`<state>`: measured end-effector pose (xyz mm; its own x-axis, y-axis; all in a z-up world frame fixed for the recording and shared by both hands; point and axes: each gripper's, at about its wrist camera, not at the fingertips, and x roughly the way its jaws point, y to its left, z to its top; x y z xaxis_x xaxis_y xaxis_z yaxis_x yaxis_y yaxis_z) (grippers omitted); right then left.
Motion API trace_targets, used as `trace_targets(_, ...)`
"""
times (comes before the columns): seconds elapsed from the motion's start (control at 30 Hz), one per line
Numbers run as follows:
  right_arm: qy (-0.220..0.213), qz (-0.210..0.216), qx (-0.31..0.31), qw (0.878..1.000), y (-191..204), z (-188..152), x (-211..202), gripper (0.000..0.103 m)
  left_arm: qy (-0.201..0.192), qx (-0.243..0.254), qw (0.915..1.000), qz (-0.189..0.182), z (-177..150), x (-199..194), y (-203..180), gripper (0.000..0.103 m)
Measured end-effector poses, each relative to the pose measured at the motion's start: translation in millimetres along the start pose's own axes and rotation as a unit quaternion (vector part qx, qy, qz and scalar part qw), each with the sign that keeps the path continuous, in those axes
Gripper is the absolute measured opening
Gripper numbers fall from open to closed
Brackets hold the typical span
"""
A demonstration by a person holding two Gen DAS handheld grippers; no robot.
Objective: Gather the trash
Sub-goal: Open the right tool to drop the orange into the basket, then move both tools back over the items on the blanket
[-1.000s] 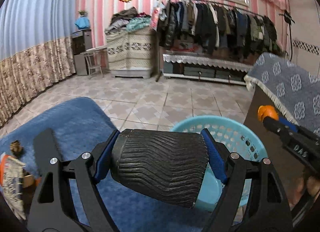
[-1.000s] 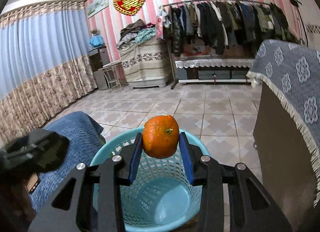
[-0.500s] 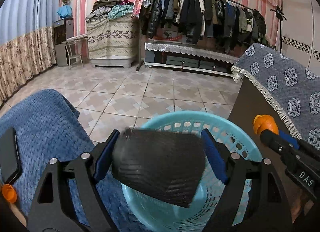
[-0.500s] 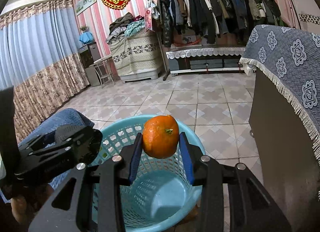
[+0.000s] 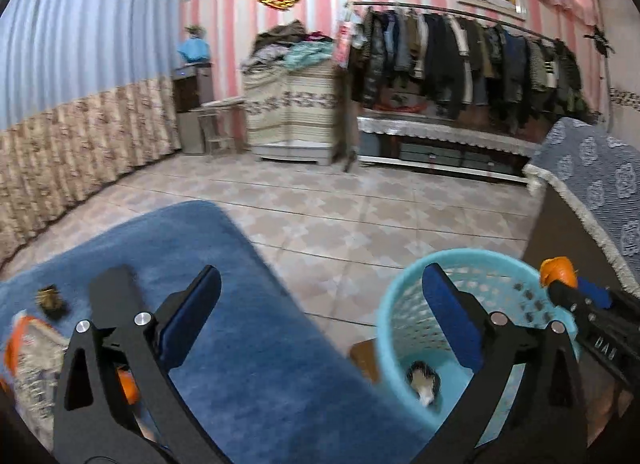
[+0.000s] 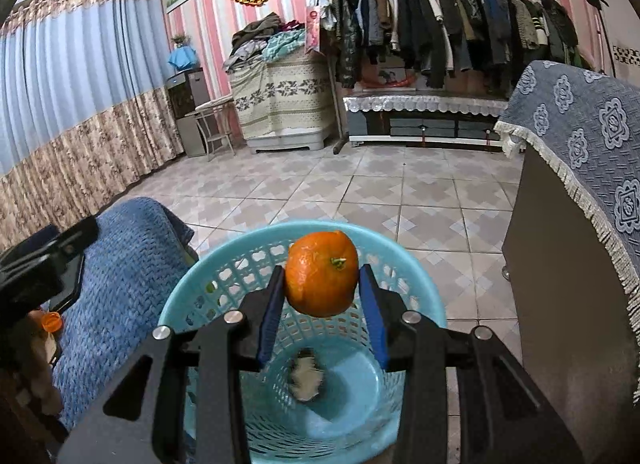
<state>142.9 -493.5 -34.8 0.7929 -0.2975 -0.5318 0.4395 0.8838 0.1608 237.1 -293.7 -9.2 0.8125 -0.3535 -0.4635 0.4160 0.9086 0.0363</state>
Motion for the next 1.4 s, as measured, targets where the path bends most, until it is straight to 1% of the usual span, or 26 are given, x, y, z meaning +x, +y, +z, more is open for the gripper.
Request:
trace_targets(0.07,0.003,-0.001,0.002,1.000,2.5,-0.1,2.3,0.042,0.005,-0.006,1.0000,0.001,-4.5,-7.7,8.7,0.097)
trace_targets(0.1,0.002,-0.001,0.003,1.000,3.9,-0.7,1.3,0.049,0.005,-0.009,0.9999,0.004,-6.4,-13.7,13.8,0.097)
trace_targets(0.13,0.000,-0.002,0.003,1.000,6.3,-0.7,0.5,0.055,0.004,-0.010,0.9999,0.006,-7.1,-17.4,16.4,0.097)
trace_targets(0.17,-0.004,-0.001,0.001,1.000,7.3,-0.9,-0.6,0.066,0.001,-0.010,0.9999,0.010,-8.5,-23.8,20.6,0.097)
trace_targets(0.2,-0.007,-0.001,0.000,1.000,8.9,-1.1,-2.2,0.072,-0.003,-0.011,0.9998,0.015,-9.4,-30.3,24.8,0.097)
trace_targets(0.33,-0.017,-0.015,-0.011,1.000,18.3,0.4,-9.0,0.078,-0.015,-0.024,0.9992,0.027,-9.7,-52.3,42.0,0.097)
trace_targets(0.4,-0.021,-0.017,-0.009,1.000,21.6,1.6,-12.7,0.085,-0.022,-0.025,0.9988,0.037,-10.5,-63.2,49.7,0.097)
trace_targets(0.5,-0.031,-0.015,-0.014,0.999,29.4,5.9,-19.0,0.089,-0.032,-0.029,0.9978,0.051,-12.5,-80.6,63.5,0.097)
trace_targets(0.67,-0.045,-0.003,-0.035,0.998,57.7,8.2,-32.0,0.091,-0.035,-0.058,0.9954,0.068,-19.2,-112.8,96.3,0.097)
trace_targets(0.8,-0.054,0.013,-0.058,0.997,84.7,6.6,-42.7,0.092,-0.037,-0.070,0.9925,0.093,-30.4,-139.3,121.6,0.098)
trace_targets(0.93,-0.055,0.037,-0.081,0.995,114.2,1.6,-51.2,0.093,-0.031,-0.081,0.9882,0.126,-44.8,-162.6,150.9,0.098)
trace_targets(1.0,-0.053,0.051,-0.090,0.993,130.5,-1.5,-54.3,0.093,-0.027,-0.090,0.9840,0.151,-54.3,-173.9,171.6,0.098)
trace_targets(1.13,-0.044,0.082,-0.108,0.990,162.4,-8.3,-58.8,0.093,-0.013,-0.110,0.9759,0.188,-74.4,-186.2,208.7,0.098)
trace_targets(1.23,-0.040,0.101,-0.120,0.987,183.1,-14.8,-60.6,0.093,0.011,-0.130,0.9701,0.205,-94.0,-187.6,240.7,0.097)
trace_targets(1.3,-0.034,0.111,-0.128,0.985,195.3,-20.4,-60.2,0.093,0.022,-0.139,0.9671,0.212,-104.1,-186.4,248.6,0.097)
trace_targets(1.4,-0.025,0.117,-0.140,0.983,210.3,-25.8,-56.3,0.094,0.038,-0.158,0.9641,0.210,-112.8,-179.9,264.3,0.097)
